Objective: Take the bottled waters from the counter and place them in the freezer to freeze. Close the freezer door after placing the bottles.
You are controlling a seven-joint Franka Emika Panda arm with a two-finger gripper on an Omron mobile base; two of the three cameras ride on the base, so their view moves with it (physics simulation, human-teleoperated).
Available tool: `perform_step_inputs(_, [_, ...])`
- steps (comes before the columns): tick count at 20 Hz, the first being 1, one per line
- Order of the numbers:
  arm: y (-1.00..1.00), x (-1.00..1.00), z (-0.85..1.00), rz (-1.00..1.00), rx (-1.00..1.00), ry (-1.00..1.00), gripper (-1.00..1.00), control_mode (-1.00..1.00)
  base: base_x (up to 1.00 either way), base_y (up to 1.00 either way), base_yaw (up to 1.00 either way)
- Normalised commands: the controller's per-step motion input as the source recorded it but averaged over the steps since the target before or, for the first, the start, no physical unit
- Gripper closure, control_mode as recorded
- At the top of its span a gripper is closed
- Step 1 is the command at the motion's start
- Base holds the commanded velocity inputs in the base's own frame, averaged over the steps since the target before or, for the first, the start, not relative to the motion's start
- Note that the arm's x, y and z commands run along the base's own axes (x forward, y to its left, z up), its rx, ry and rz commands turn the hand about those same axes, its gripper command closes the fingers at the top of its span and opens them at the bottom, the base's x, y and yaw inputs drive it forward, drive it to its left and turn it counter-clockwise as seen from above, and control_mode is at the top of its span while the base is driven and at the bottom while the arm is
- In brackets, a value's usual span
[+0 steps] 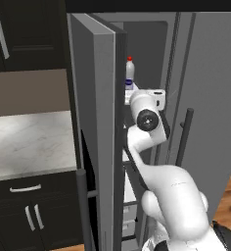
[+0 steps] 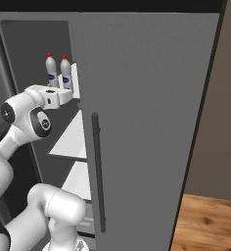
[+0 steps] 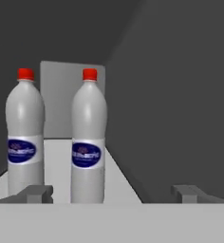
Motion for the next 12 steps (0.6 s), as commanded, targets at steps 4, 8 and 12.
perform_step_inputs(4, [0.03, -1.0, 0.01, -0.16, 0.0, -0.11, -1.0, -1.0, 0.0, 0.0, 0.0])
perform_step_inputs(8, [0.0, -1.0, 0.16, -0.16, 0.07, -0.06, -1.0, -1.0, 0.0, 0.0, 0.0])
perform_step_inputs(12, [0.0, -1.0, 0.36, -0.19, 0.22, 0.0, -1.0, -1.0, 0.0, 0.0, 0.0])
